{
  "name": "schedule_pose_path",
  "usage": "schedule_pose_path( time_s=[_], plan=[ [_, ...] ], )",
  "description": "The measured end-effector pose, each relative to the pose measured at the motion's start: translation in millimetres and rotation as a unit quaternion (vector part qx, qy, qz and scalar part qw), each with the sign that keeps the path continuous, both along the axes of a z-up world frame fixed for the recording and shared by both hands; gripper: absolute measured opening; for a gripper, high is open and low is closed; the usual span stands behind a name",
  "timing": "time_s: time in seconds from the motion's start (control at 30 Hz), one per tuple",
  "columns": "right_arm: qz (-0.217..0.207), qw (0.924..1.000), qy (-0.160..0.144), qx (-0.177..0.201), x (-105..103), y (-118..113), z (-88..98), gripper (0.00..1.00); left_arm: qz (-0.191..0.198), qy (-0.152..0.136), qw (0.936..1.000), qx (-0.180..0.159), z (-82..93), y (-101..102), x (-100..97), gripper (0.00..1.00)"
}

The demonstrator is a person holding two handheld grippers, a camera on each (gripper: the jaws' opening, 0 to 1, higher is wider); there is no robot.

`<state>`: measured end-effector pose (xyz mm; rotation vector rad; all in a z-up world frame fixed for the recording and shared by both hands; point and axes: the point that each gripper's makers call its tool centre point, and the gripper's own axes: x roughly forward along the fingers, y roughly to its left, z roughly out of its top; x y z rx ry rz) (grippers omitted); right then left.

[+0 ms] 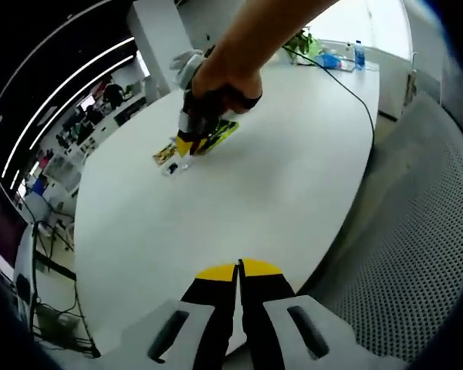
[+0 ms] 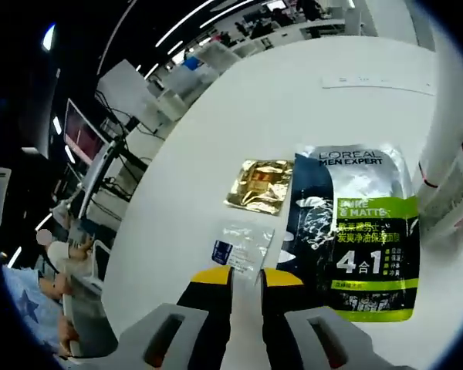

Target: Arrange the skincare products in the storage area until every visible bottle or jar stands upright without overlapping.

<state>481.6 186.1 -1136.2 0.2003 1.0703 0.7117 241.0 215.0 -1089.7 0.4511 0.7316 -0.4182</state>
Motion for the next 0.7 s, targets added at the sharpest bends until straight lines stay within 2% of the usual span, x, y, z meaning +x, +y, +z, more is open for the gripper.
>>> schedule_pose_path(
  time_s=[0.23, 0.27, 0.33, 0.37, 0.43, 0.5, 0.57, 0.6, 0.7],
  plan=[
    [0.009, 0.9992, -0.035, -0.019, 3, -2, 10.0, 0.14, -0.001, 0.002, 1.0000, 0.003, -0.4, 0, -0.6, 0.00],
    [0.012, 0.9985, -0.050, -0.018, 6, 0, 13.7, 0.14, -0.002, 0.003, 1.0000, 0.004, -0.8, 0, -0.9, 0.00],
    [0.036, 0.9972, -0.065, -0.004, 6, 9, 18.5, 0.11, -0.003, 0.002, 1.0000, 0.006, -0.9, 0, -0.8, 0.00],
    [0.060, 0.9955, -0.072, -0.017, 4, 12, 17.1, 0.09, -0.003, 0.003, 1.0000, 0.005, -1.1, 0, -0.9, 0.00],
    [0.111, 0.9875, -0.103, -0.044, 9, 18, 12.8, 0.07, -0.005, 0.006, 1.0000, 0.006, -2.1, 0, -1.5, 0.00],
    [0.144, 0.9809, -0.116, -0.059, 9, 25, 11.5, 0.07, -0.005, 0.006, 0.9999, 0.008, -2.7, 0, -1.6, 0.00],
    [0.180, 0.9712, -0.135, -0.077, 11, 34, 10.7, 0.02, -0.001, 0.009, 0.9999, 0.006, -3.2, 1, -1.6, 0.00],
    [0.204, 0.9639, -0.145, -0.090, 10, 38, 8.8, 0.00, -0.001, 0.009, 0.9999, 0.007, -3.4, 1, -1.8, 0.00],
    [0.242, 0.9514, -0.144, -0.125, 6, 40, -4.2, 0.00, -0.001, 0.010, 0.9999, 0.008, -3.8, 2, -2.0, 0.00]
  ],
)
